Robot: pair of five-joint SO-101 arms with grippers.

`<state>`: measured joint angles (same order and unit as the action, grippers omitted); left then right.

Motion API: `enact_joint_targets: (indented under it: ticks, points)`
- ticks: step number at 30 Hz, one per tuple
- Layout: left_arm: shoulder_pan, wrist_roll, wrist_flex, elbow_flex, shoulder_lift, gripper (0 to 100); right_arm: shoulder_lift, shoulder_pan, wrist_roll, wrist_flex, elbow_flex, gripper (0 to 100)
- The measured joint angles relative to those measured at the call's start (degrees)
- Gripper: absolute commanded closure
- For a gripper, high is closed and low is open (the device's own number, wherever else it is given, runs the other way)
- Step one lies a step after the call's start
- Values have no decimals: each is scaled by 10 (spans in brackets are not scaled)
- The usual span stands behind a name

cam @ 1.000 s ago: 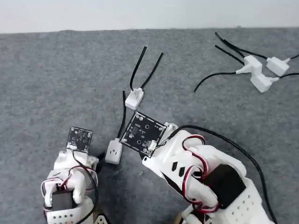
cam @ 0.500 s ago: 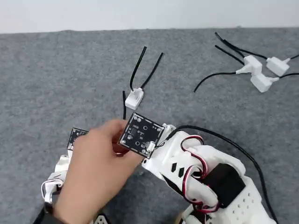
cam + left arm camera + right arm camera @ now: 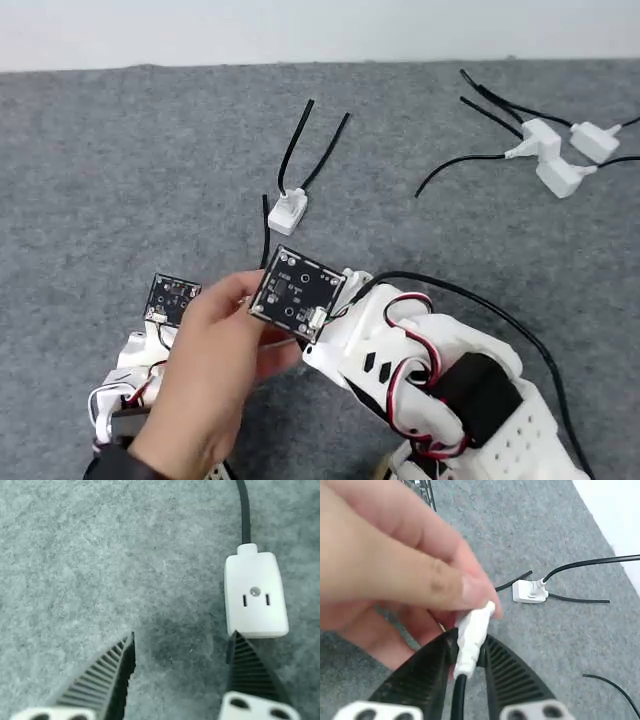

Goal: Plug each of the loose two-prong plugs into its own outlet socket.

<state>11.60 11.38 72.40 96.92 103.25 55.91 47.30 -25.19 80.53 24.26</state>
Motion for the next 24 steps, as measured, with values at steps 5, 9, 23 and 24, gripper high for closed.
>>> enact_joint_targets:
  ticks: [5, 9, 23, 24]
  points:
    - [0, 0, 0, 0, 0, 705, 2, 1, 0, 0, -1, 990]
    - [0, 0, 0, 0, 0, 705, 1, 1, 0, 0, -1, 986]
    - [0, 0, 0, 0, 0, 705, 6, 5, 18, -1, -9, 907]
    - [0, 0, 0, 0, 0, 705, 4, 5, 20, -1, -9, 924]
